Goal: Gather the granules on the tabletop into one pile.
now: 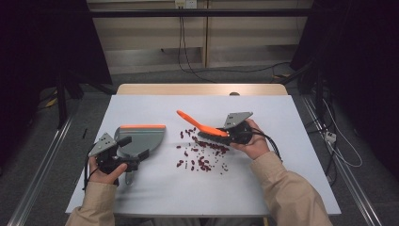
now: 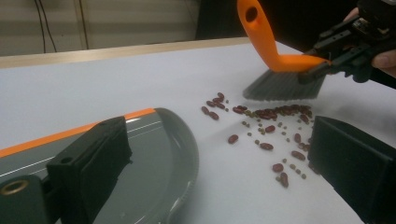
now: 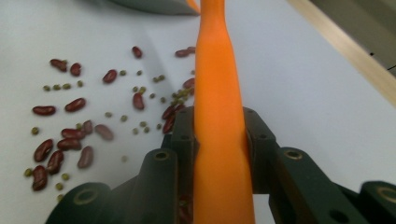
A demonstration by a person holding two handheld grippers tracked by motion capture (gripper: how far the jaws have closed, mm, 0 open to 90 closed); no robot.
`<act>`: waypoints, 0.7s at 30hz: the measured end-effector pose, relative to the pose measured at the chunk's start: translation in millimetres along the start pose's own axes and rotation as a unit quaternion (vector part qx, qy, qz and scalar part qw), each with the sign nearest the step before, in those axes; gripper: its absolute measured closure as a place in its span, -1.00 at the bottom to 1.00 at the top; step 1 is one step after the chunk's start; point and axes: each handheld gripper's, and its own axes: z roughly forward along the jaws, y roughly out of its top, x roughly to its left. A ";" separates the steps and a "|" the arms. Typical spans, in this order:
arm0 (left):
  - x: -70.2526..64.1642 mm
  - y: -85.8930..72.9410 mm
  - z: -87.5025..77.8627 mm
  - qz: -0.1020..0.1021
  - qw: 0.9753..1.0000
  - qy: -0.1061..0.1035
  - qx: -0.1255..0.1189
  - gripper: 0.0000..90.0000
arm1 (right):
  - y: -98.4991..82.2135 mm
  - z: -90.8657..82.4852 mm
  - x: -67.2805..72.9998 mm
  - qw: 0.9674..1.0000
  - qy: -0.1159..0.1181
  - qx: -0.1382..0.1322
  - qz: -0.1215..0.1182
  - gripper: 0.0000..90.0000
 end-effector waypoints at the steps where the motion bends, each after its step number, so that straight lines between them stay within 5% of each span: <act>1: 0.1 -0.1 0.5 0.000 1.000 -0.001 0.000 -0.88 | 0.6 0.1 -2.1 1.000 0.001 -0.004 0.006 0.58; 9: 1.8 -0.3 0.6 -0.001 1.000 0.000 0.003 -0.88 | 8.9 11.0 -21.3 0.999 -0.018 -0.030 0.028 0.58; 21: 2.4 -0.9 0.8 -0.003 1.000 -0.001 0.003 -0.88 | 21.1 40.7 -34.1 0.999 -0.029 -0.023 0.024 0.58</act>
